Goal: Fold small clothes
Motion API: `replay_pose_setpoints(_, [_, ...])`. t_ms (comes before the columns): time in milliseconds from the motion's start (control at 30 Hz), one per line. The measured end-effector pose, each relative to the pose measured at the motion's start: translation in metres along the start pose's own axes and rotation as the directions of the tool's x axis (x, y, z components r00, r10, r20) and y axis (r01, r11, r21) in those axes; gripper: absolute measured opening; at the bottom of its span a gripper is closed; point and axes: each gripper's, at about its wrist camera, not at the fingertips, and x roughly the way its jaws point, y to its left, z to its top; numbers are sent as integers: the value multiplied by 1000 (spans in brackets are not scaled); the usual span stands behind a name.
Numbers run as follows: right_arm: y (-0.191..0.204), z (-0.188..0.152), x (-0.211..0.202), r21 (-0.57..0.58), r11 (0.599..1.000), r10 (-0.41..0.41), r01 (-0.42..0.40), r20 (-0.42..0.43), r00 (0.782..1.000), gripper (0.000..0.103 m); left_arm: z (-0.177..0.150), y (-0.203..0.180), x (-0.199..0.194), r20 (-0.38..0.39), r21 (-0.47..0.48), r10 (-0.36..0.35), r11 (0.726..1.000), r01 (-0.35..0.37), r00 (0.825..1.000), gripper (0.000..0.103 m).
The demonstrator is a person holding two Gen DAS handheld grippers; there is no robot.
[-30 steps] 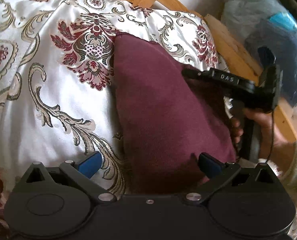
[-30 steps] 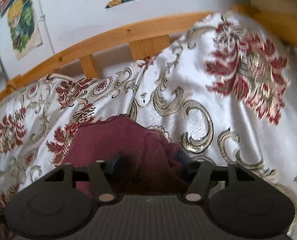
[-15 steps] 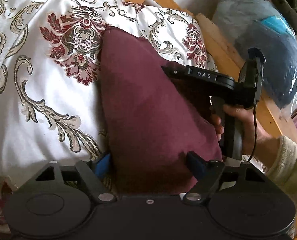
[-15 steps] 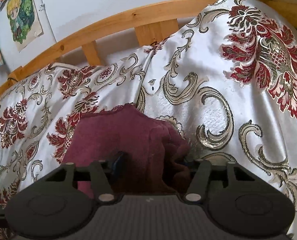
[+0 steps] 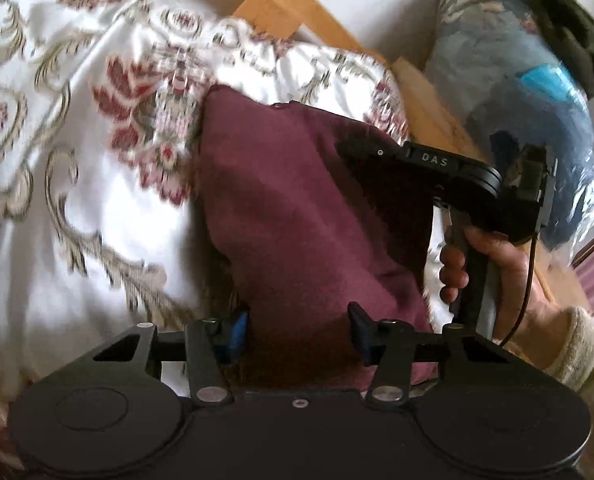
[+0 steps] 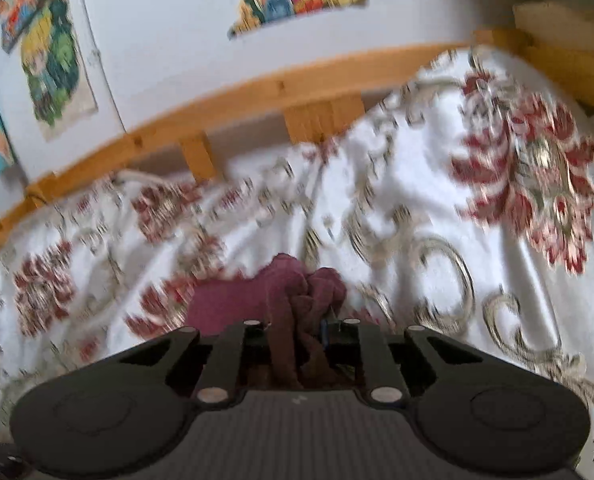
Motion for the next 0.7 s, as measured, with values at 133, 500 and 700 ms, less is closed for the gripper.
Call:
replay_pose_setpoints(133, [24,26,-5,-16,999,51,-50,56,997,19,25,4,-18,73,12,-5,1000,4,997,51])
replay_pose_setpoints(500, [91,81,76,-48,992,123,-121,41,992,19,81,57,-71,215,-53,124,992,-116,969,51])
replay_pose_setpoints(700, [122,70,130,-120,990,71,-74,-31,997,19,82,89,-64,173,-140,214,972,-191,961,52])
